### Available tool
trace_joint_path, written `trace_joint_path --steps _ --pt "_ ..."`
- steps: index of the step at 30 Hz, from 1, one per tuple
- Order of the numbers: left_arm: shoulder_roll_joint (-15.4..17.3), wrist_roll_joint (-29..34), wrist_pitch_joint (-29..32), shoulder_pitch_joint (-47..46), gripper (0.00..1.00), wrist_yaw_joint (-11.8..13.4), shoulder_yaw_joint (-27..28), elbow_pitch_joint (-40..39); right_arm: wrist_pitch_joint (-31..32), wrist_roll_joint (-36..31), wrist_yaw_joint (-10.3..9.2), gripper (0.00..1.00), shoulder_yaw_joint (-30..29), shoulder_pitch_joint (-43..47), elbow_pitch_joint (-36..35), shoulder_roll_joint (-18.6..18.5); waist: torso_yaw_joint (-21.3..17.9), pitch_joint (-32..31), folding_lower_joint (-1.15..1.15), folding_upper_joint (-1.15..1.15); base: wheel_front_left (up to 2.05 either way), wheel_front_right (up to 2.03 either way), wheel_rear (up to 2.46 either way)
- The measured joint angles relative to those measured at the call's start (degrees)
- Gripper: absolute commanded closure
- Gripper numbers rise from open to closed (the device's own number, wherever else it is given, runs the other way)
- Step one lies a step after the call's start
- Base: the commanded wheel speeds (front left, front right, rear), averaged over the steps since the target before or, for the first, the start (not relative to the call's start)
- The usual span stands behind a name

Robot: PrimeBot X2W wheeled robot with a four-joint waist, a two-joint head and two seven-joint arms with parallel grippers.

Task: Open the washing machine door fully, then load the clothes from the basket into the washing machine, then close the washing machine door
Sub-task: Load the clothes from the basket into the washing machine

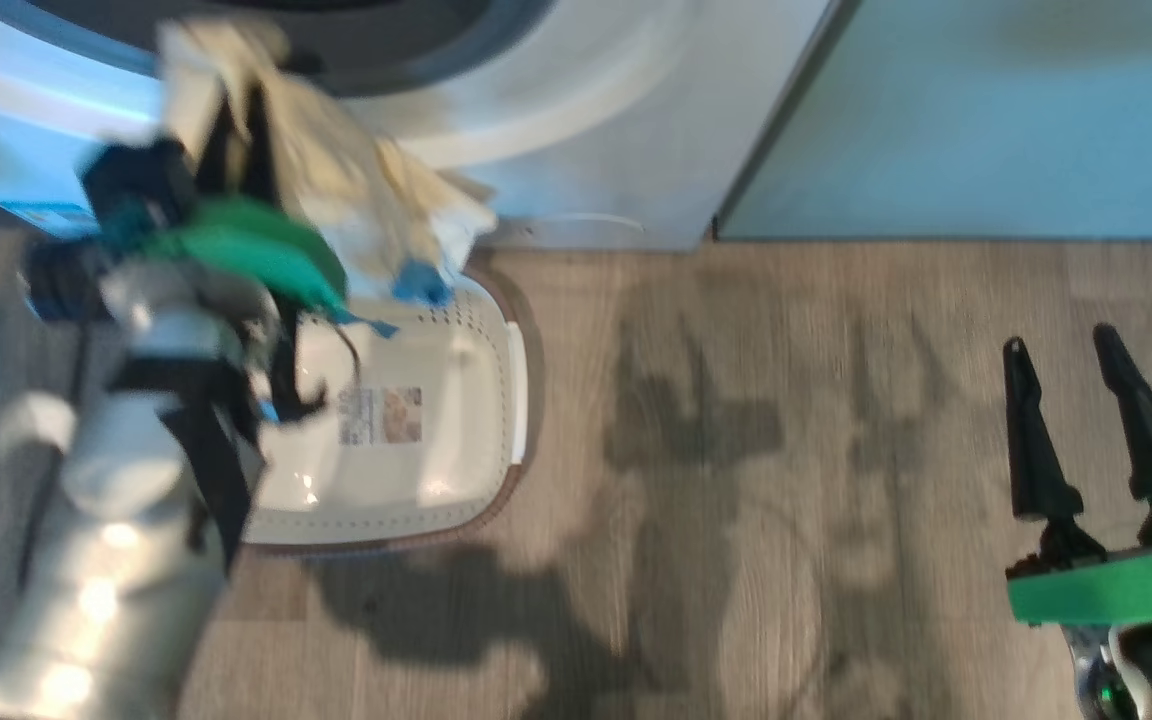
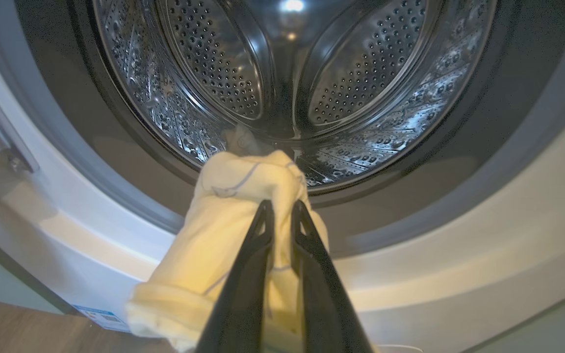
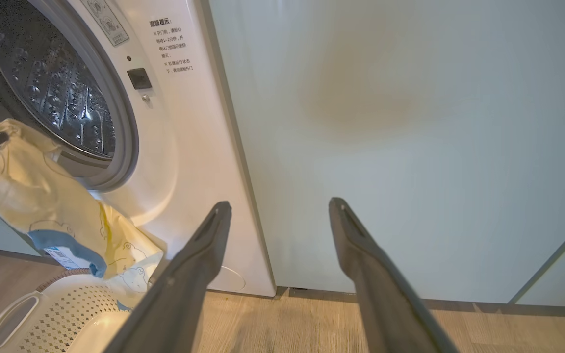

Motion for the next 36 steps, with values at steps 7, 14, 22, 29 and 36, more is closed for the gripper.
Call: trace_joint_path --steps 7,14,22,29,36 --pt "3.78 0.04 6.20 -12.63 1.00 -2.16 0.57 3.47 -0.89 1.85 0.00 0.00 1.31 -3.55 1.98 0.00 -2.17 5.37 -0.01 0.00 0.00 0.00 0.00" --pt "6.37 0.57 14.07 -25.06 1.00 -4.38 -0.29 5.58 -0.97 4.88 0.00 0.00 2.26 -7.90 1.86 0.02 -4.26 11.33 -0.01 0.00 0.00 0.00 0.00" --pt "9.34 1.18 17.95 -35.84 1.00 -6.04 -0.79 11.29 -0.97 7.16 0.00 0.00 3.82 -11.15 1.85 0.02 -7.40 16.87 -0.01 0.00 0.00 0.00 0.00" --pt "12.79 4.20 13.86 -43.08 1.00 -6.80 -1.14 14.64 -0.97 8.12 0.00 0.00 4.77 -11.33 2.22 0.03 -10.31 19.09 -0.01 0.00 0.00 0.00 0.00" --pt "14.23 7.16 2.93 -49.69 1.00 -4.98 -1.14 18.27 -0.97 8.71 0.00 0.00 5.03 -12.20 2.14 0.03 -11.61 20.72 -0.02 0.00 0.00 0.00 0.00"
